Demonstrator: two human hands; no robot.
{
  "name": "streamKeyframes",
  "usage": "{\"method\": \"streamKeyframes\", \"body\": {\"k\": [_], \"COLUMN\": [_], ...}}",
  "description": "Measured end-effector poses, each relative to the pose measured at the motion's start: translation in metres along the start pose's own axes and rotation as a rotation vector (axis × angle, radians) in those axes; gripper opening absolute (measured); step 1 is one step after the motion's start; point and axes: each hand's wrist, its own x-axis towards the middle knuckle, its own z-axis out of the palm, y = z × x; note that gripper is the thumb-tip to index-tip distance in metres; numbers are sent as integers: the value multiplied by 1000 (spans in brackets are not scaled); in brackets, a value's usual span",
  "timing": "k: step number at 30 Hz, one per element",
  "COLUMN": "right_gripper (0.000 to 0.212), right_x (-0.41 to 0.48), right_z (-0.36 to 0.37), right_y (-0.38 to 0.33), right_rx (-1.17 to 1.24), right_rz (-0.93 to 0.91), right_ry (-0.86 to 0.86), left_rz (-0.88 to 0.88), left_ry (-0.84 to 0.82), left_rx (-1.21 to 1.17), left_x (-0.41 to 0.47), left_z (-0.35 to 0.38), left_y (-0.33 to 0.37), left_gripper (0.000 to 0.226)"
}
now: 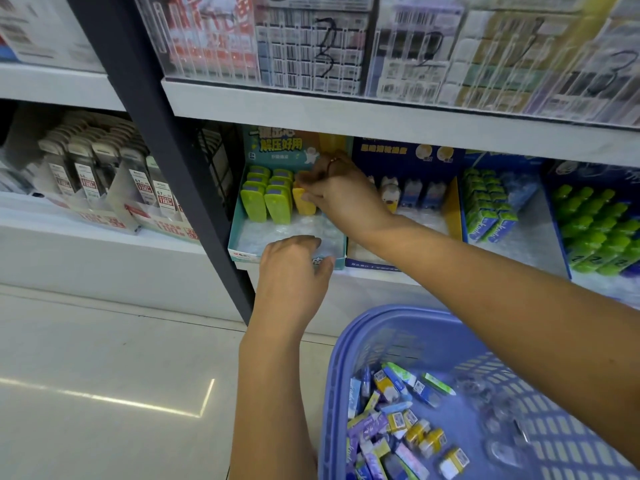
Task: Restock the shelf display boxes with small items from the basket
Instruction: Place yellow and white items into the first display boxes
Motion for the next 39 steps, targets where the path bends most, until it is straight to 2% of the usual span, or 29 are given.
{"method": "streamKeyframes", "body": {"k": [2, 5, 7, 10, 12, 15, 17, 20, 22, 24, 27, 30, 36, 39], "right_gripper": [28, 35, 39, 44, 46, 33, 28, 30, 33, 39, 45, 41, 43, 39], "right_x": [-4, -11, -12, -27, -59, -138, -197, -278, -320, -349, -374, -386, -393, -394], "right_z": [2, 4, -2, -17, -30, -48, -49, -32, -15, 4, 32, 56, 76, 78], "right_y": [-1, 0, -3, -7, -3, 23, 50, 82, 94, 101, 103, 102, 103, 102], "right_rx": [6, -388, -494, -418, -342, -152, -139, -143, -68, 2, 38, 12, -28, -78], "right_rz": [27, -121, -104, -104, -139, 7, 183, 376, 407, 410, 391, 280, 233, 258], "right_ry": [88, 89, 28, -53, -7, 42, -197, -719, -983, -1150, -1298, -1440, -1426, -1408], "left_rz": [8, -3, -17, -32, 10, 68, 69, 72, 136, 225, 283, 268, 217, 269], "left_ry": [-12, -50, -60, 12, 59, -51, -252, -639, -913, -1143, -1345, -1429, -1448, -1449], "left_rx": [10, 16, 3, -73, -118, -133, -98, 79, 180, 268, 421, 516, 560, 638], "left_x": [0, 1, -2, -11, -17, -22, -26, -50, -83, -121, -161, -177, -184, -184], "left_z": [-1, -3, -7, -16, -22, -20, 1, 63, 107, 145, 190, 213, 231, 236], "left_y": [0, 2, 7, 19, 31, 54, 72, 99, 113, 116, 103, 81, 64, 62], "left_gripper": [32, 31, 31, 31, 22, 23, 24, 21, 22, 23, 30, 37, 36, 56]}}
